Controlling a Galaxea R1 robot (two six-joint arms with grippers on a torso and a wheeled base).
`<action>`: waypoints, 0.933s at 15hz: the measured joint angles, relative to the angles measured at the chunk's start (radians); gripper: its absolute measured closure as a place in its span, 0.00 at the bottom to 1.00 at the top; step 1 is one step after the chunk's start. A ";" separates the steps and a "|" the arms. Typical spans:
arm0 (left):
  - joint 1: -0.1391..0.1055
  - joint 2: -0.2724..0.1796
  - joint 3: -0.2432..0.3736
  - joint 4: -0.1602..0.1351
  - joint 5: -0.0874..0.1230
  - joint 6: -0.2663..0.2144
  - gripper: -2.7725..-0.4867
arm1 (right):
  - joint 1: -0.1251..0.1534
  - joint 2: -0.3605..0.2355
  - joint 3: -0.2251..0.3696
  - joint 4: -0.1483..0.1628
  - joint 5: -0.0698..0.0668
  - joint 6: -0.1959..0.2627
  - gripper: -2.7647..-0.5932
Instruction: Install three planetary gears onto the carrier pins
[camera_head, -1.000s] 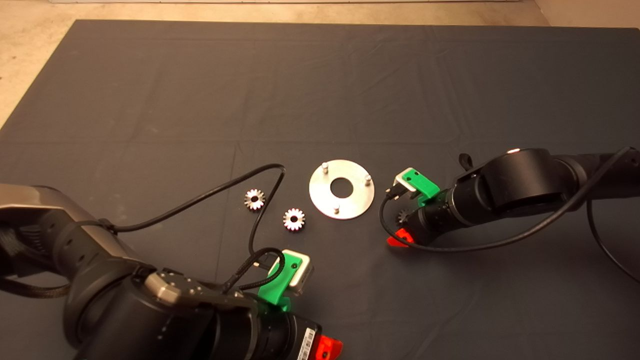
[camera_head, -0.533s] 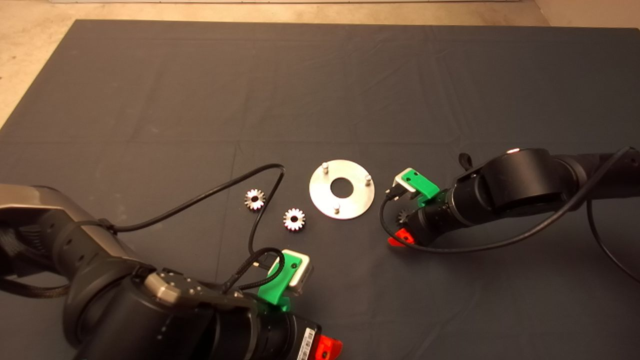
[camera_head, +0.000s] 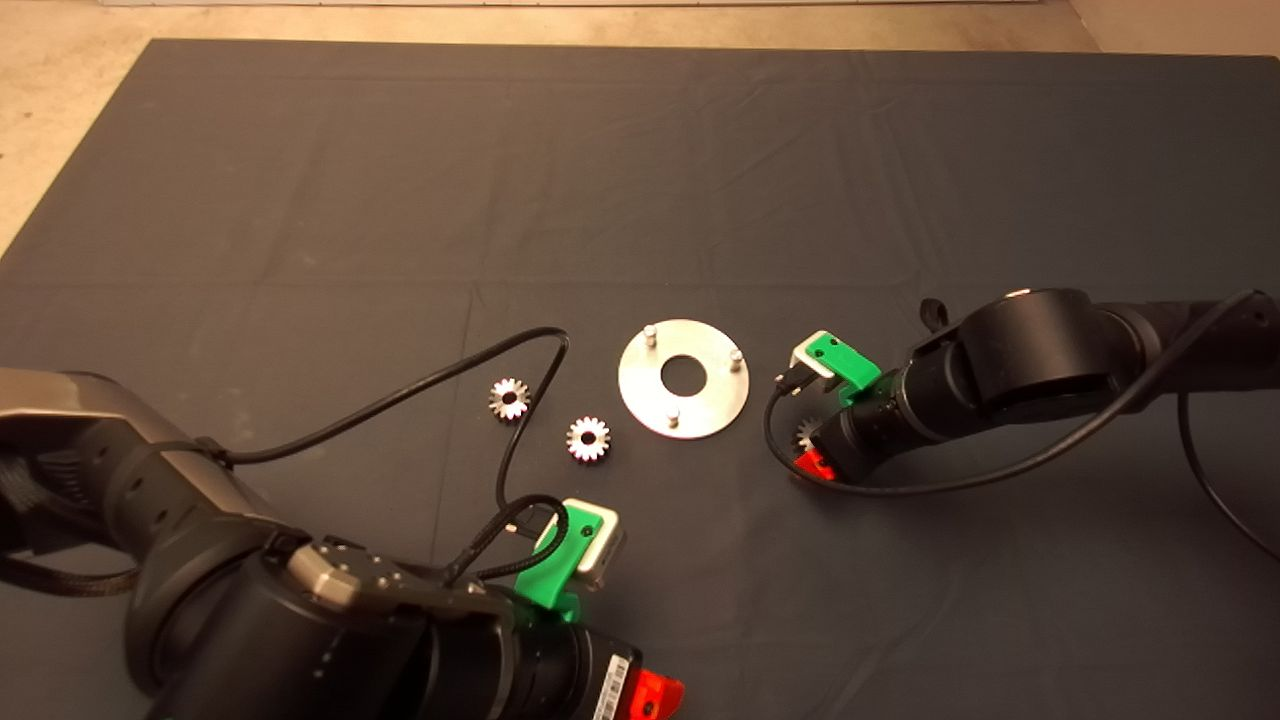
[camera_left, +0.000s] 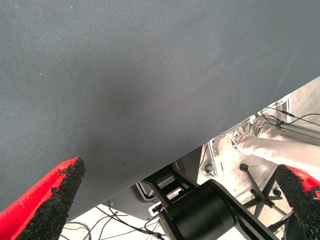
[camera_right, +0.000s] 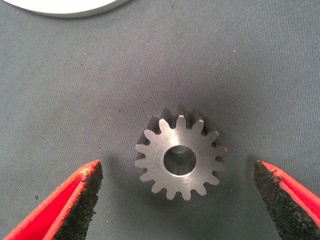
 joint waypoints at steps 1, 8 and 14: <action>0.000 0.000 0.000 0.000 0.000 0.000 0.01 | 0.000 0.000 0.000 0.000 -0.002 -0.001 0.25; 0.000 -0.001 0.000 0.000 0.000 0.000 0.01 | 0.000 0.006 0.000 0.001 -0.002 -0.007 0.43; 0.000 -0.003 0.000 0.000 0.000 0.000 0.01 | -0.001 0.013 0.000 0.001 -0.003 -0.010 0.53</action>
